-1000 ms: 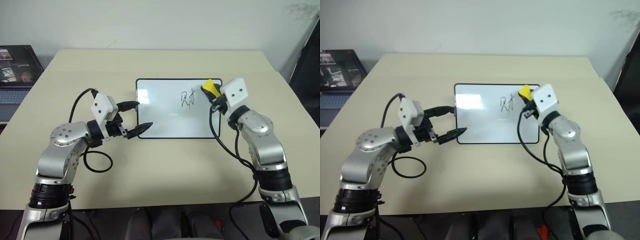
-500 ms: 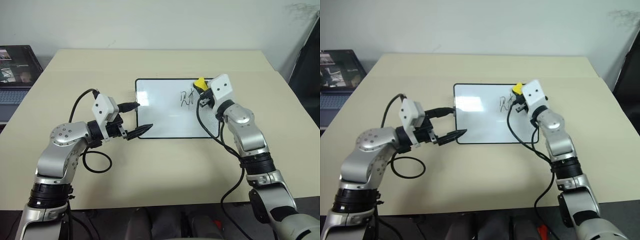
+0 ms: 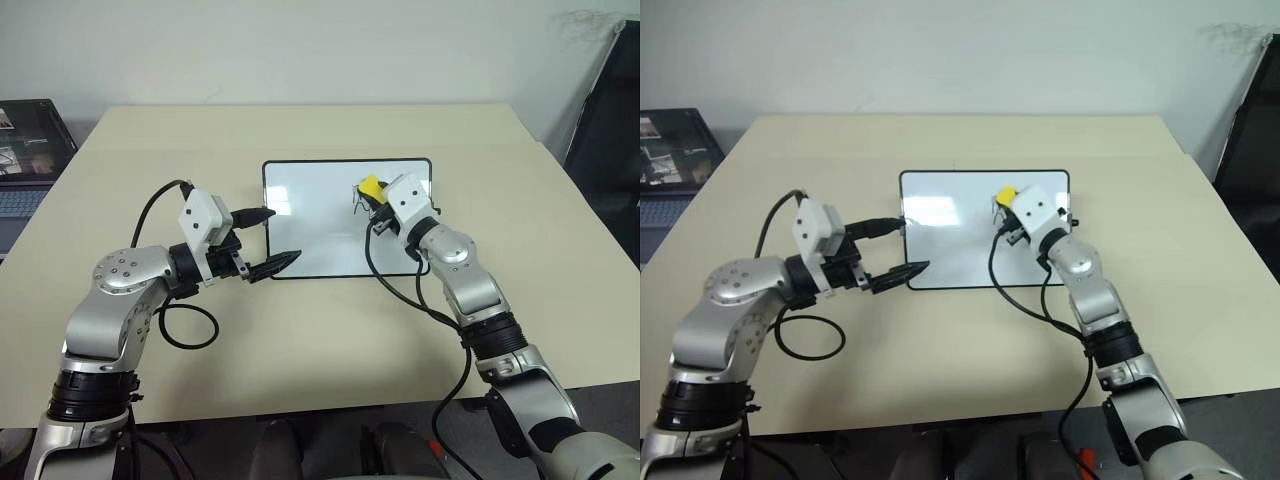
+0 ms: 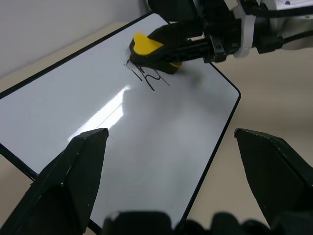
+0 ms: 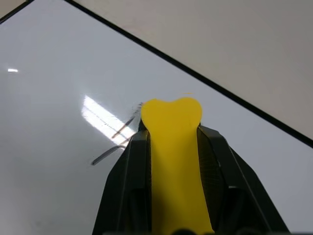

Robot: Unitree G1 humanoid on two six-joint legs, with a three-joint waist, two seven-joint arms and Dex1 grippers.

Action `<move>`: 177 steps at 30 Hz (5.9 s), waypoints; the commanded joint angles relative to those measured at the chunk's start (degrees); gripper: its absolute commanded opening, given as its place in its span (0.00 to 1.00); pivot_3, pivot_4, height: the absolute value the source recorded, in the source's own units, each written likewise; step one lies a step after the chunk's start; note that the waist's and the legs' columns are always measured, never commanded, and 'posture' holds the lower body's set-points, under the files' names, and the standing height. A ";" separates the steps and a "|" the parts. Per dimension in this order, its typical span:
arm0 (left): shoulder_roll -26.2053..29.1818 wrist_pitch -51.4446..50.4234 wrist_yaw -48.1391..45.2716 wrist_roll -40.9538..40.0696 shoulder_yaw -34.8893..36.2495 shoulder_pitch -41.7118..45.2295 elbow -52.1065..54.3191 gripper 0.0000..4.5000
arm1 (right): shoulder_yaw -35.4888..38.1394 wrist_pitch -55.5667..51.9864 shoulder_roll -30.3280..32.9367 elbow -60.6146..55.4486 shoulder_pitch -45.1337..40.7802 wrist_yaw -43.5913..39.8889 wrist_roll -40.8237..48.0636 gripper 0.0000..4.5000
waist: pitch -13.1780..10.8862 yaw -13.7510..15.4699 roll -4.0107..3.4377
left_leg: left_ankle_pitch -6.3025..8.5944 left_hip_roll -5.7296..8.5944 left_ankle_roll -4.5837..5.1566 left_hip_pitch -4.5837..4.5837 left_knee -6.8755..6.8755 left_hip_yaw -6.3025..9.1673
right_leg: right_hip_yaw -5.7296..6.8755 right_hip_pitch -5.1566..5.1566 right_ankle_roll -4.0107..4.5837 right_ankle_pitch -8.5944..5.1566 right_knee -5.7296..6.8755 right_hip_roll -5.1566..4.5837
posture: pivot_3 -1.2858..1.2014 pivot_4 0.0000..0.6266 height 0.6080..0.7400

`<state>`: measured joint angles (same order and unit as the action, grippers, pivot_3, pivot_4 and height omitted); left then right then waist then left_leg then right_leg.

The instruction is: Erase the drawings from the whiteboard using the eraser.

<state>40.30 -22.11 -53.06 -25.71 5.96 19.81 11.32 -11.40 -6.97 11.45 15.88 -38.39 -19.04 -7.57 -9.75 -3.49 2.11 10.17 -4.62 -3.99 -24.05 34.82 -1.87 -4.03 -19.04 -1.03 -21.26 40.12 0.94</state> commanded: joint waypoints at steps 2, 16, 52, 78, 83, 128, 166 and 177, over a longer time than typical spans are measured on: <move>0.63 0.28 0.08 -0.56 1.32 0.98 1.17 1.00 | -3.88 -0.19 -0.25 4.68 3.44 -1.86 -2.33 0.22 | 0.04 -0.04 0.07 | 0.00 0.00 0.00 0.22 -0.02 0.00 | -0.01 0.19 -0.03 -0.02 0.00 -0.01 | 0.52 0.24 1.00; 0.21 0.73 0.85 -0.28 1.79 0.46 0.46 1.00 | 2.23 -10.61 4.57 -23.51 4.38 -8.23 4.31 0.22 | -0.10 0.66 0.00 | -0.03 0.00 0.02 -0.40 -0.01 0.09 | 0.01 -0.31 -0.01 0.03 -0.04 -0.03 | 0.52 0.24 1.00; -1.29 -0.49 4.39 -0.56 0.83 -4.00 6.00 1.00 | -5.99 1.95 -2.42 1.93 -1.59 -10.93 -0.32 0.22 | -0.13 0.19 0.02 | 0.00 -0.03 -0.01 -0.29 -0.06 0.07 | 0.03 -0.24 -0.02 0.04 -0.06 -0.03 | 0.52 0.24 1.00; -2.21 -0.62 3.24 -1.49 0.14 -3.02 5.89 1.00 | 17.71 -35.67 14.86 -48.49 20.26 -14.65 22.97 0.22 | -0.19 1.66 -0.04 | 0.01 0.03 -0.01 -0.76 -0.13 0.00 | 0.00 -0.61 -0.04 0.02 -0.32 -0.02 | 0.52 0.24 1.00; -2.22 -1.34 1.04 -4.11 -0.91 -4.49 8.87 1.00 | 25.20 -45.34 17.70 -55.20 26.86 -11.74 26.79 0.22 | -0.19 1.66 -0.03 | 0.01 0.06 -0.01 -0.76 -0.10 0.02 | 0.01 -0.57 -0.06 0.01 -0.32 -0.03 | 0.52 0.24 1.00; -5.74 3.48 -10.44 -1.60 -13.78 -0.78 8.96 1.00 | 31.06 -43.98 14.01 -34.94 29.09 5.35 23.92 0.74 | -0.19 1.64 -0.06 | 0.01 0.15 0.01 -0.76 -0.05 -0.04 | 0.00 -0.52 -0.07 0.00 -0.31 0.11 | 0.52 0.24 1.00; -29.06 23.83 43.07 18.23 10.89 -33.84 10.99 1.00 | 16.82 16.93 0.64 -34.63 56.83 -6.92 22.94 0.99 | -0.02 1.85 0.16 | 0.03 0.05 0.04 -0.25 -0.04 0.08 | 0.04 -0.02 -0.27 -0.15 -0.31 -0.11 | 0.52 0.24 1.00; -29.32 24.16 44.24 20.83 7.70 -32.18 7.65 1.00 | 17.33 13.79 2.56 -42.63 63.21 -5.83 24.06 0.99 | 0.00 1.80 0.11 | 0.04 0.06 0.02 -0.28 -0.09 0.09 | 0.02 -0.04 -0.23 -0.18 -0.30 -0.12 | 0.52 0.24 1.00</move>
